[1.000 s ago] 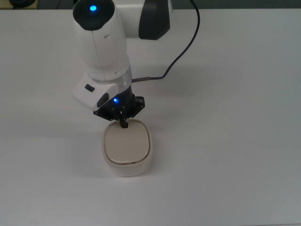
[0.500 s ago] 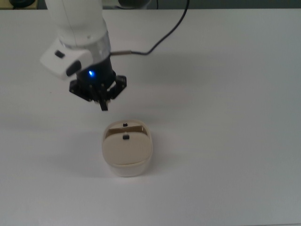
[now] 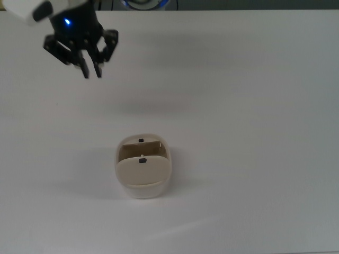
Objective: Open the trash can
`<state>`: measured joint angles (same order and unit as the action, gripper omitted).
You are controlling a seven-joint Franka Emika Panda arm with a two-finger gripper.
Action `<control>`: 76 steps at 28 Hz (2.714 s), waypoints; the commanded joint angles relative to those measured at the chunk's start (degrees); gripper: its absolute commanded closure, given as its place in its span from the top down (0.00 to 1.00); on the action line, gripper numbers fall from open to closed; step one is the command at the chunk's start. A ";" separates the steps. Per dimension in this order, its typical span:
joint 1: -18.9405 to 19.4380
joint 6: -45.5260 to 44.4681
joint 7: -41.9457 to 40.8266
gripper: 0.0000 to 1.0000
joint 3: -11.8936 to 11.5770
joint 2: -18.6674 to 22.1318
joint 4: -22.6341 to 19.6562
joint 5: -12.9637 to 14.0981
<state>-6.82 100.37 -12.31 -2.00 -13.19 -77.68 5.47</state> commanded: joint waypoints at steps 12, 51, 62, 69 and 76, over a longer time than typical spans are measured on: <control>-3.64 -6.94 -6.06 1.00 -0.11 4.66 -1.59 -0.55; -3.82 -8.79 -6.24 1.00 -0.10 2.11 -2.12 -4.50; -3.82 -8.79 -6.15 1.00 -0.19 2.11 -2.03 -4.59; -3.82 -8.88 -6.24 1.00 -1.07 2.11 -2.03 -4.50; -3.82 -8.88 -6.24 1.00 -1.07 2.11 -2.03 -4.59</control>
